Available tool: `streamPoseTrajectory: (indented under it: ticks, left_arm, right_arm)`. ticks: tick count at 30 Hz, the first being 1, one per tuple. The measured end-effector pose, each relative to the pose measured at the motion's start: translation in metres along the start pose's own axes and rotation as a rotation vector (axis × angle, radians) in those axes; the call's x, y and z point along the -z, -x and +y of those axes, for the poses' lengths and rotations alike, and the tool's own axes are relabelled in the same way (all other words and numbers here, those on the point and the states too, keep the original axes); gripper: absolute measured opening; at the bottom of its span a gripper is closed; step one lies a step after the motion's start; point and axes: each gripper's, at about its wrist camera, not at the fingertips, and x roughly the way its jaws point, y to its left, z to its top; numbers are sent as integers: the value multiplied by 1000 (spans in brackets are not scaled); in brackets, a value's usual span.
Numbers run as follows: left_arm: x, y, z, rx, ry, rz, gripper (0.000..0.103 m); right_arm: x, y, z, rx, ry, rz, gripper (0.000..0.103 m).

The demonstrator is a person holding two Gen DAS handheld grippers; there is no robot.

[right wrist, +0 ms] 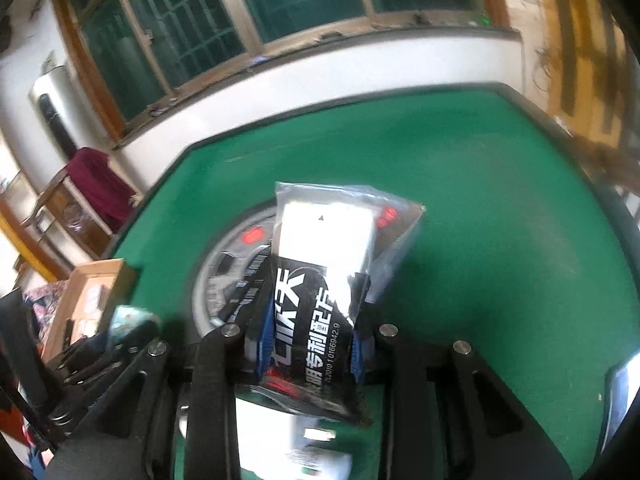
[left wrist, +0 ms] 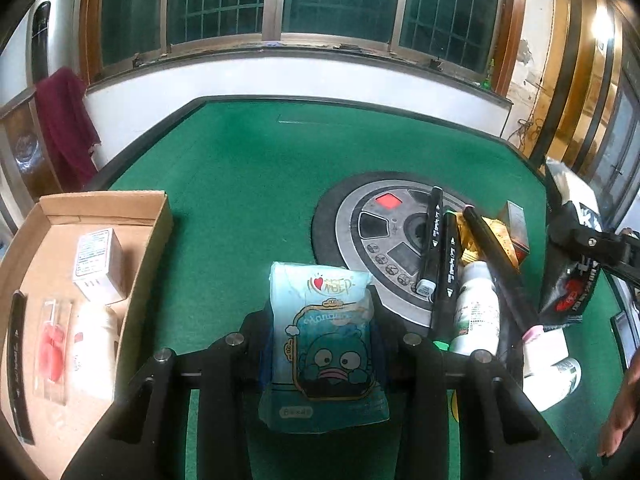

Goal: Organize objects
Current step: 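Carry both packets to the cardboard tray and open both tools to drop them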

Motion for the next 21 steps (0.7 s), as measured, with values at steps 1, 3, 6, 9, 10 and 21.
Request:
streamPoseTrajectory:
  ticks: [1,3,6,9,10,21]
  left_arm:
    - [1,1,-1,-4,-4,-5,33]
    - [2,2,-2,-9,0,-11,33]
    - [5,2,-3,-23,4,-15,33]
    - [6,7,1,-33,21,-25,33]
    - [5,9,3,-35,27,-27,33]
    - [7,43,12,-24,63,-57,33]
  right_arm:
    - [1,1,4,-5,11,-3,27]
    - [3,6,9,-33,13,-12,27]
    - [5,12,18,-47,32,-28,27]
    - [7,14,25,-72,45,-30,27]
    - [8,14,28,-75,50,-31,27]
    - [13,12,40,-125,63,-8,27]
